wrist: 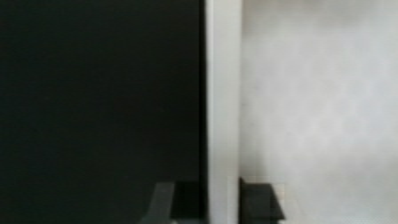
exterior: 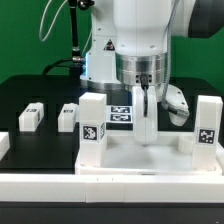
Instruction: Assemble desk
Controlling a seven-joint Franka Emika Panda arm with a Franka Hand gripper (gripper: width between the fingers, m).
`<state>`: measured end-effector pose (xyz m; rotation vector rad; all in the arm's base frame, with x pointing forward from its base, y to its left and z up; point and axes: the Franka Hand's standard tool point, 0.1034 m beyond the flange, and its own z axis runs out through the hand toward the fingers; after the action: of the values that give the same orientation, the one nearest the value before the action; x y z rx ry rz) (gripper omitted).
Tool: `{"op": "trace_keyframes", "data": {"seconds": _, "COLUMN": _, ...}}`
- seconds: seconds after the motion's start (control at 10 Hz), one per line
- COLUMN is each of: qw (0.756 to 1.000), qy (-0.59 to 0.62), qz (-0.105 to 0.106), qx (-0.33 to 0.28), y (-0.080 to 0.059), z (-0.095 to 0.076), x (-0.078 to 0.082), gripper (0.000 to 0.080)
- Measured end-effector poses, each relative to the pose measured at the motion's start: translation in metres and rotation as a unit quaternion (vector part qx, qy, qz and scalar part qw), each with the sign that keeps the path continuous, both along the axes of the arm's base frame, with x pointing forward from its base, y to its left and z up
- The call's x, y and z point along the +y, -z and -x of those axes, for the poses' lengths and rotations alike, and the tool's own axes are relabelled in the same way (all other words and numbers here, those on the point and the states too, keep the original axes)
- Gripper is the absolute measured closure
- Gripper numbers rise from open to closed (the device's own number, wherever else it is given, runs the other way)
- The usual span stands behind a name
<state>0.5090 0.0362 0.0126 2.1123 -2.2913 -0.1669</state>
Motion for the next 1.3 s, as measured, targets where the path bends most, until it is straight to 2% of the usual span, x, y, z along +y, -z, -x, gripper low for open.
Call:
{"op": "trace_keyframes", "data": {"seconds": 0.2, "qw": 1.000, "qy": -0.022, "qz": -0.001, "qx": -0.004, "y": 0.000, "z": 0.000, "x": -0.003, "gripper": 0.0726}}
{"op": "trace_keyframes", "data": {"seconds": 0.3, "qw": 0.996, "qy": -0.092, "qz": -0.001, "qx": -0.015, "y": -0.001, "z": 0.000, "x": -0.014, "gripper": 0.0726}}
{"op": "trace_keyframes", "data": {"seconds": 0.5, "qw": 0.986, "qy": -0.164, "qz": -0.006, "qx": -0.015, "y": 0.001, "z": 0.005, "x": -0.021, "gripper": 0.0725}}
{"op": "trace_keyframes", "data": {"seconds": 0.9, "qw": 0.949, "qy": -0.315, "qz": -0.028, "qx": -0.014, "y": 0.003, "z": 0.016, "x": -0.040, "gripper": 0.0711}}
{"op": "trace_keyframes", "data": {"seconds": 1.3, "qw": 0.918, "qy": -0.395, "qz": -0.029, "qx": -0.012, "y": 0.003, "z": 0.022, "x": -0.056, "gripper": 0.0708}}
